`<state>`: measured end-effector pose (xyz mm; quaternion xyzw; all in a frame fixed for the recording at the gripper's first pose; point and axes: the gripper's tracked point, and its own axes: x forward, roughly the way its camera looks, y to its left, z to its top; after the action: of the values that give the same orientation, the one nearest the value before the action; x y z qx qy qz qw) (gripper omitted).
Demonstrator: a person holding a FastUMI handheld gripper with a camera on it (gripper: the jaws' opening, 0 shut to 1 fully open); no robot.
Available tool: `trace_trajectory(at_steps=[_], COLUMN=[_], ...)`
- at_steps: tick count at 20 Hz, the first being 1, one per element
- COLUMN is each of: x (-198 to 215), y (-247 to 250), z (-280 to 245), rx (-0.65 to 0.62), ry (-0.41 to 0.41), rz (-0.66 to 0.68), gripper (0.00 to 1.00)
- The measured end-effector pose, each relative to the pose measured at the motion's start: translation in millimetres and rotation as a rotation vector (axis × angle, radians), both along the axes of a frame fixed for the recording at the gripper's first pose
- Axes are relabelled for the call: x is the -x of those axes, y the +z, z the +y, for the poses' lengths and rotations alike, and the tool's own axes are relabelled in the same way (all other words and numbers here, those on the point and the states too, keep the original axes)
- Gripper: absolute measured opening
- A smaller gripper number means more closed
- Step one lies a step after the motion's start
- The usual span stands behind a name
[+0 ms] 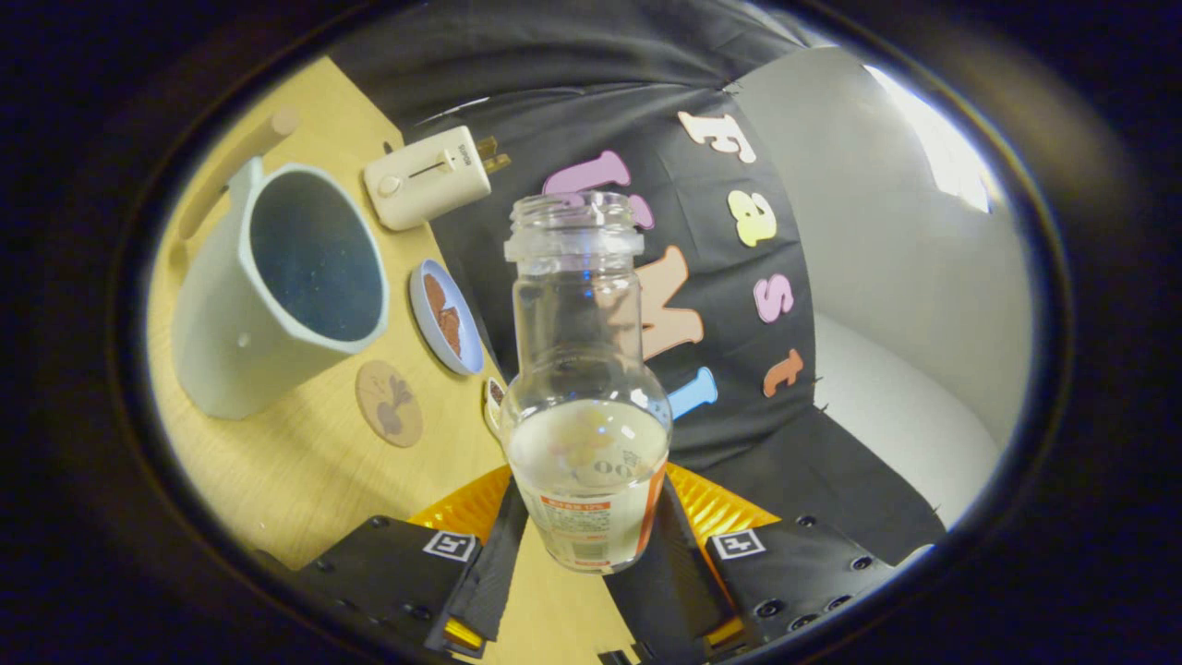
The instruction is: Take the bottle from table, then pour the juice into the cup, finally place the bottle on the coaster
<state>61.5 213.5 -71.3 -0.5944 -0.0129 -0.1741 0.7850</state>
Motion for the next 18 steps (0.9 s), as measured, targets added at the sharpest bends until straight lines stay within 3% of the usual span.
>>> trace_trajectory(at_steps=[10, 14, 18], x=[-4.9, -4.1, 1.6], y=[5.4, 12.9, 14.2], z=[2.0, 3.9, 3.4], rx=[0.158, 0.277, 0.285], ry=[-0.015, -0.026, -0.023], rz=[-0.057, -0.089, -0.101], gripper=[0.77, 0.77, 0.77])
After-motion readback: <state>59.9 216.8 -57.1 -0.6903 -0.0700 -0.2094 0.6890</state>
